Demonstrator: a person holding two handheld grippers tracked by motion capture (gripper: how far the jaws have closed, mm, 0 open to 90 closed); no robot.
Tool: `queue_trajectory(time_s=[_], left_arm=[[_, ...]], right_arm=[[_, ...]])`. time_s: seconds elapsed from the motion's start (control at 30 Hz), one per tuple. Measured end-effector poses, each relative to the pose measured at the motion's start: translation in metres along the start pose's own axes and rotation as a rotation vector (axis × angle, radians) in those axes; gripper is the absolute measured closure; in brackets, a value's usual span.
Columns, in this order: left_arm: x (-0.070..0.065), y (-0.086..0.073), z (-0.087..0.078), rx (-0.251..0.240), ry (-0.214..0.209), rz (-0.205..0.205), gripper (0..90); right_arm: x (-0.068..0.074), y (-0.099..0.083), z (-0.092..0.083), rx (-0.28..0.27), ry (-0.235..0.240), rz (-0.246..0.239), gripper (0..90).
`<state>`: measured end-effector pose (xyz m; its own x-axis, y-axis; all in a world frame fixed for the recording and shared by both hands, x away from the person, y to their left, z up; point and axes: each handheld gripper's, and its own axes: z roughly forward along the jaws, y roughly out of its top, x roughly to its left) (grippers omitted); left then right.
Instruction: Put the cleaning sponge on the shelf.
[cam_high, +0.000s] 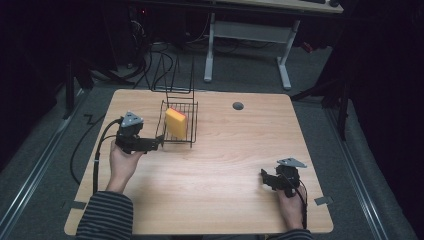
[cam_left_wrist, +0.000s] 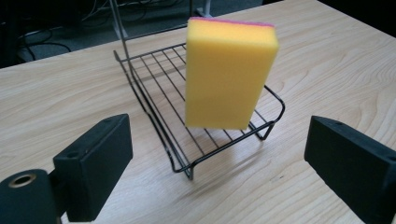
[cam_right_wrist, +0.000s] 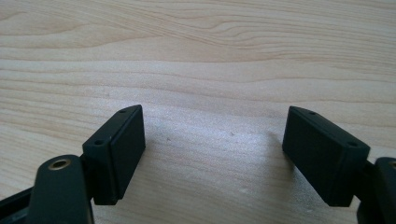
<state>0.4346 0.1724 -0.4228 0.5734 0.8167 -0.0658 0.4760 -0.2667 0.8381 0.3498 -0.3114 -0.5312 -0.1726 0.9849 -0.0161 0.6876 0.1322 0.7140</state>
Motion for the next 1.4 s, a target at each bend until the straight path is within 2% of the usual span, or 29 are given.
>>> queue_trajectory(time_s=[0.37,1.03,1.4], left_arm=[[0.010,-0.010,-0.020,-0.029,0.002,-0.027,8.8],[0.024,-0.028,-0.049,-0.041,0.026,-0.054,9.4],[0.028,-0.040,-0.056,-0.045,0.043,-0.070,10.3]], right_arm=[[0.000,0.000,0.000,-0.002,0.000,-0.002,21.4],[0.000,0.000,0.000,0.000,-0.001,0.002,21.4],[0.000,0.000,0.000,-0.002,-0.001,-0.003,21.4]])
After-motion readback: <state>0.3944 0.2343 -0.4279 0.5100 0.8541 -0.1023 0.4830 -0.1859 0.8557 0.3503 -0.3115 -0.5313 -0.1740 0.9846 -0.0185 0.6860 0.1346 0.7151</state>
